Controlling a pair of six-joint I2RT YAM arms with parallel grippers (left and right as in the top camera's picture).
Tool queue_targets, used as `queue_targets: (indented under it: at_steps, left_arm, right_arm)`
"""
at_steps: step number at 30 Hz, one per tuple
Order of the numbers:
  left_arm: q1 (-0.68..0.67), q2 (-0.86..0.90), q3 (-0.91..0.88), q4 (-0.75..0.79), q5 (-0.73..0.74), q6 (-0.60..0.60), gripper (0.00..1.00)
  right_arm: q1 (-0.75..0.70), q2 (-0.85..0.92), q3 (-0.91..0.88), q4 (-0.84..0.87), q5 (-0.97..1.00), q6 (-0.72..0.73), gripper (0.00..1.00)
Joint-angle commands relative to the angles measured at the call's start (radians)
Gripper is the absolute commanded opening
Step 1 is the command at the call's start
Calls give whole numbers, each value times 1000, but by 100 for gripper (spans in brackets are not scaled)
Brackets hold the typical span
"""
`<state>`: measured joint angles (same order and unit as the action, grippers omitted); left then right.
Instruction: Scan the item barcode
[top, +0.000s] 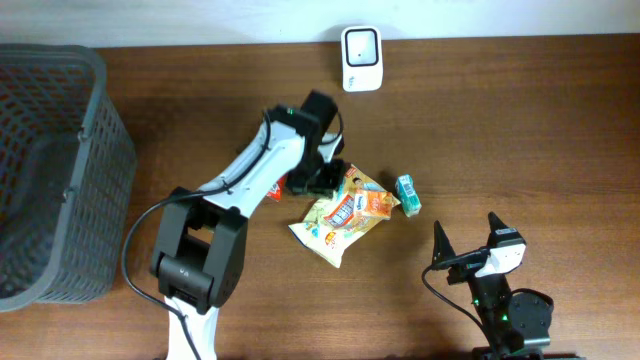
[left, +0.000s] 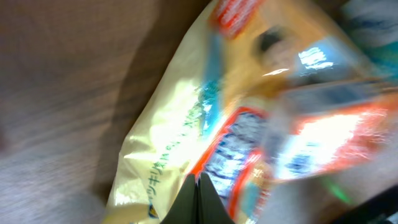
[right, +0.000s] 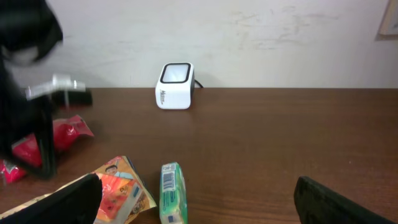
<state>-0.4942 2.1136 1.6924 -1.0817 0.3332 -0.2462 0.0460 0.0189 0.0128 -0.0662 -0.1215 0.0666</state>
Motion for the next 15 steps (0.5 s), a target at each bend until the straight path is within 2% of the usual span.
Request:
queue_targets:
  at_steps: [1, 6, 7, 9, 11, 15]
  left_arm:
    - [6, -35, 159, -27, -66, 64, 0]
    - [5, 34, 129, -4, -221, 60, 0]
    - [5, 60, 121, -4, -206, 45, 0]
    - [3, 130, 101, -13, -51, 46, 0]
    - [-6, 186, 88, -16, 31, 47, 0]
    - [-7, 201, 122, -37, 17, 61, 0]
  right_arm:
    - [7, -4, -7, -1, -2, -7, 98]
    - [7, -4, -7, -1, -2, -7, 98]
    - [7, -4, -7, -1, -2, -7, 98]
    - [7, -4, -7, -1, -2, -7, 98]
    - [7, -4, -7, -1, -2, -7, 98]
    - [7, -4, -7, -1, -2, -7, 98]
